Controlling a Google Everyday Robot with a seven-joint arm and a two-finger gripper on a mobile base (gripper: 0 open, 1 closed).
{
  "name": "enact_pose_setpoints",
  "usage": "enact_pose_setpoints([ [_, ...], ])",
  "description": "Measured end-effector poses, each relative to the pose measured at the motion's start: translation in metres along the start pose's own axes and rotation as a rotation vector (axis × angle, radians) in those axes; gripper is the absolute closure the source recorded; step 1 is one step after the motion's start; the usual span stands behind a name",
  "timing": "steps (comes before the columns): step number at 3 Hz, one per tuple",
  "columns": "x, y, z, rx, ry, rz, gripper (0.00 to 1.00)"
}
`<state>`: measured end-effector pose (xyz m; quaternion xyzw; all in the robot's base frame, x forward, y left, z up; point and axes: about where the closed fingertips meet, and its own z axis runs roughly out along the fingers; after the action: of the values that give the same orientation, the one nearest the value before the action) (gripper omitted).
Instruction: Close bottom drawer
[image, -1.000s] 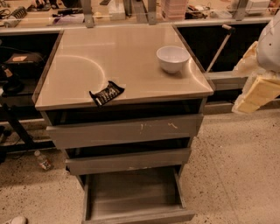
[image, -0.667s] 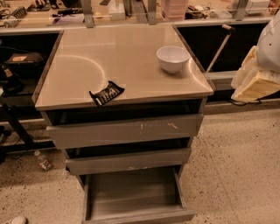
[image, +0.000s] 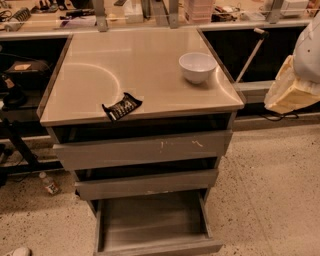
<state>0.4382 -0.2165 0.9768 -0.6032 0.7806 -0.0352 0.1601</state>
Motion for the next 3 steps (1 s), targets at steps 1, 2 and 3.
enact_pose_setpoints([
  [1, 0.004, 0.014, 0.013, -0.026, 0.004, 0.018, 1.00],
  [2, 0.011, 0.058, 0.043, -0.093, 0.001, 0.049, 1.00],
  [3, 0.018, 0.107, 0.093, -0.187, -0.010, 0.087, 1.00],
])
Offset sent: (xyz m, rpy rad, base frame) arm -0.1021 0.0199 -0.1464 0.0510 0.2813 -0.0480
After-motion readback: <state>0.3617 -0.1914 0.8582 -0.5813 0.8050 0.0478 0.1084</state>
